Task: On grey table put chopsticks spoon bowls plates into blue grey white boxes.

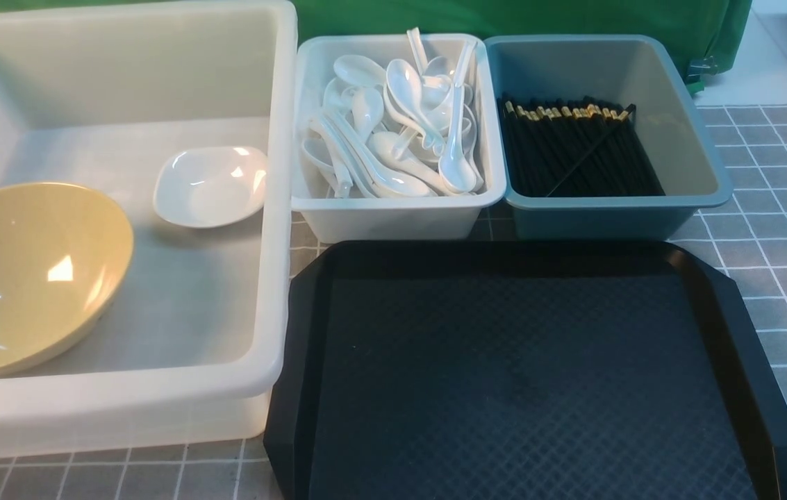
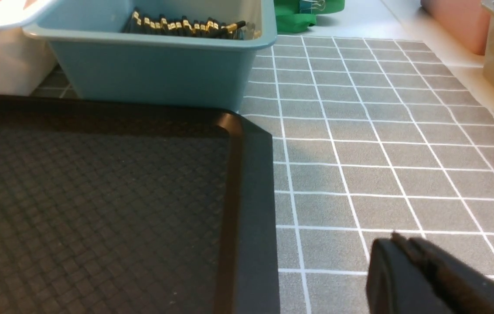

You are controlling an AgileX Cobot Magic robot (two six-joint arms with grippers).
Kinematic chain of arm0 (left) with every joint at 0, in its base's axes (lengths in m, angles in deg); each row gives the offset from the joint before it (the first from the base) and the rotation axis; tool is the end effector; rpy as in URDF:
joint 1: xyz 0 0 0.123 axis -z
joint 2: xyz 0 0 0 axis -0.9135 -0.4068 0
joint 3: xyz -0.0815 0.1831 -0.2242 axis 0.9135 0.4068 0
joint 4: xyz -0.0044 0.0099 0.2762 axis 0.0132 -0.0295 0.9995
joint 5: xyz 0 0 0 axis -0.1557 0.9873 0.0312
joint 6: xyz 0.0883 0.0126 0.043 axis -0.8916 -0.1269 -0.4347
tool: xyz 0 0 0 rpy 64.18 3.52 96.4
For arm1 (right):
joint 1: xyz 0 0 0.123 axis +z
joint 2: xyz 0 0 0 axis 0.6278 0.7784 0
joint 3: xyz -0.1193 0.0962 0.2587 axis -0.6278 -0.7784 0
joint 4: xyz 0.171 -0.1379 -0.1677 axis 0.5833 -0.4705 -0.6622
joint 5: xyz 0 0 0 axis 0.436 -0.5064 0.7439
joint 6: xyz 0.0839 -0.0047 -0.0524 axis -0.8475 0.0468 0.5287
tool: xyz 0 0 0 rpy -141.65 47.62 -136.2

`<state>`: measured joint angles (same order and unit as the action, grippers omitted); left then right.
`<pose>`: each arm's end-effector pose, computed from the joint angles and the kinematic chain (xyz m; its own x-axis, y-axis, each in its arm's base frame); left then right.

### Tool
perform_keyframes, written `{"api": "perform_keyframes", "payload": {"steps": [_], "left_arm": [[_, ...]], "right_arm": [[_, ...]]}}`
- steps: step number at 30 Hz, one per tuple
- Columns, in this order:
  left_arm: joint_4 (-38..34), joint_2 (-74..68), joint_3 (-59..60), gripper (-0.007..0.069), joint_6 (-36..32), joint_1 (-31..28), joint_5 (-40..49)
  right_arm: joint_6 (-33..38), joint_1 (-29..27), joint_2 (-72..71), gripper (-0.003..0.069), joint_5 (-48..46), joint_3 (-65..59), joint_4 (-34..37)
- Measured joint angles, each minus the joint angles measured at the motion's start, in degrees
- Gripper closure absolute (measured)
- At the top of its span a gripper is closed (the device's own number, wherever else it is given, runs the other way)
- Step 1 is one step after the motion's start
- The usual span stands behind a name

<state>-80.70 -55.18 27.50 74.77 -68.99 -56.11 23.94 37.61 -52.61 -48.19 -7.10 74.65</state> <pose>0.0730 0.0026 0.2017 -0.0394 0.0617 -0.9973 -0.0367 0.9973 0.0632 0.0708 -0.0061 0.1735 -0.2422 0.0009 -0.9702 0.0658 0.9977 -0.0155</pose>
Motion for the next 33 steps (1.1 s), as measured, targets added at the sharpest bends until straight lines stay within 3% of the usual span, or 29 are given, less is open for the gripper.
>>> {"api": "perform_keyframes", "payload": {"steps": [8, 33], "left_arm": [[0.5, 0.2, 1.5, 0.0634, 3.3, 0.0, 9.8], [0.5, 0.4, 1.5, 0.0634, 3.7, 0.0, 9.8]], "right_arm": [[0.0, 0.0, 0.0, 0.0601, 0.0, 0.0, 0.1], [0.0, 0.0, 0.0, 0.058, 0.0, 0.0, 0.1]]}}
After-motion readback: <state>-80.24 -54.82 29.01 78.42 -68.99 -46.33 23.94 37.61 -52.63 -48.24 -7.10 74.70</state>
